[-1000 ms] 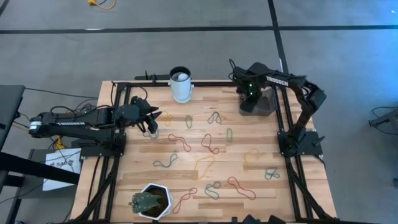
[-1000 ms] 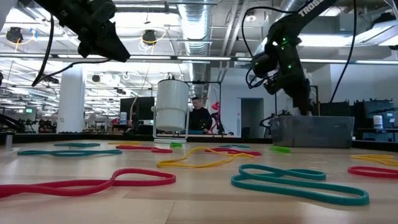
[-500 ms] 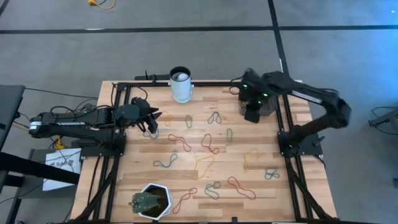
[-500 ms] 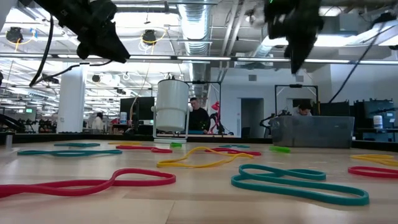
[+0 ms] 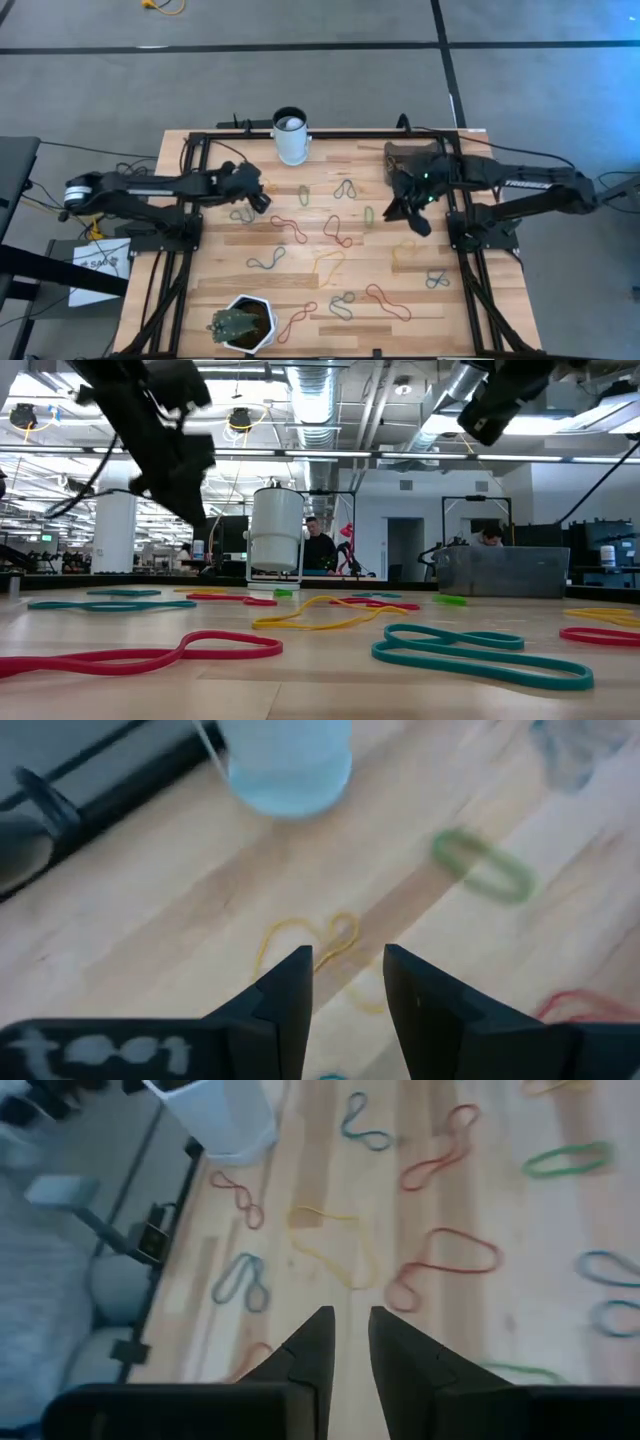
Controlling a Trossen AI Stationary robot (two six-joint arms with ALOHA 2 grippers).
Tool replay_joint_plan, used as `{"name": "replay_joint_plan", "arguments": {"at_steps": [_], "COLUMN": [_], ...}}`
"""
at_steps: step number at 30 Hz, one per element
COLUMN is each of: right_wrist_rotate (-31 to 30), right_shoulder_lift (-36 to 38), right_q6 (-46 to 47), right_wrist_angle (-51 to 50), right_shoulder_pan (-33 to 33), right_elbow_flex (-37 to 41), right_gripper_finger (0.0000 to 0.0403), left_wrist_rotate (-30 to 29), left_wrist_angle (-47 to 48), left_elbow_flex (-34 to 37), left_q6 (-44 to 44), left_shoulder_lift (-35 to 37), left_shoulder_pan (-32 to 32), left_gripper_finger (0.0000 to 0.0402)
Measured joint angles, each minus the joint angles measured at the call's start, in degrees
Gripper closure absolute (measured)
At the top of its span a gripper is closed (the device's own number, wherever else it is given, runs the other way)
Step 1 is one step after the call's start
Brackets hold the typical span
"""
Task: Pick and place items into bin
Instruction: Put the top yellow rubber band into the bin
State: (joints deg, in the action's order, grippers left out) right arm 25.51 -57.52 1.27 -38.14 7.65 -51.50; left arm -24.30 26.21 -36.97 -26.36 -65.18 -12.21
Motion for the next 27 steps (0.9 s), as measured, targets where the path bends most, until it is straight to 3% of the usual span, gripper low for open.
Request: {"name": "replay_joint_plan", "arguments": {"at_steps": [5, 12, 27], "right_wrist_rotate": [-0.07, -0.1, -0.86], "right_shoulder_lift": [-0.92, -4.58, -10.29], "right_q6": [3.24, 3.29, 3.29], "right_wrist_angle": [7.23, 8.73, 10.41], "right_shoulder_pan": [-4.77, -7.54, -7.53], "right_elbow_flex": [4.78, 5.17, 5.15], "right_gripper_finger": [0.0344, 0.0344, 0.0344], "left_wrist_rotate": [5.95, 6.37, 6.39], "left_wrist_angle": [-5.84, -13.04, -16.26], "left_elbow_flex": [0.0, 0.0, -0.26], "left_q6": [1.24, 2.55, 1.95], "left_shoulder_lift": [-9.18, -18.29, -27.22], "left_shoulder_pan": [-2.36, -4.5, -7.82], "left_gripper_finger": [0.0288, 0.0288, 0.0295]}}
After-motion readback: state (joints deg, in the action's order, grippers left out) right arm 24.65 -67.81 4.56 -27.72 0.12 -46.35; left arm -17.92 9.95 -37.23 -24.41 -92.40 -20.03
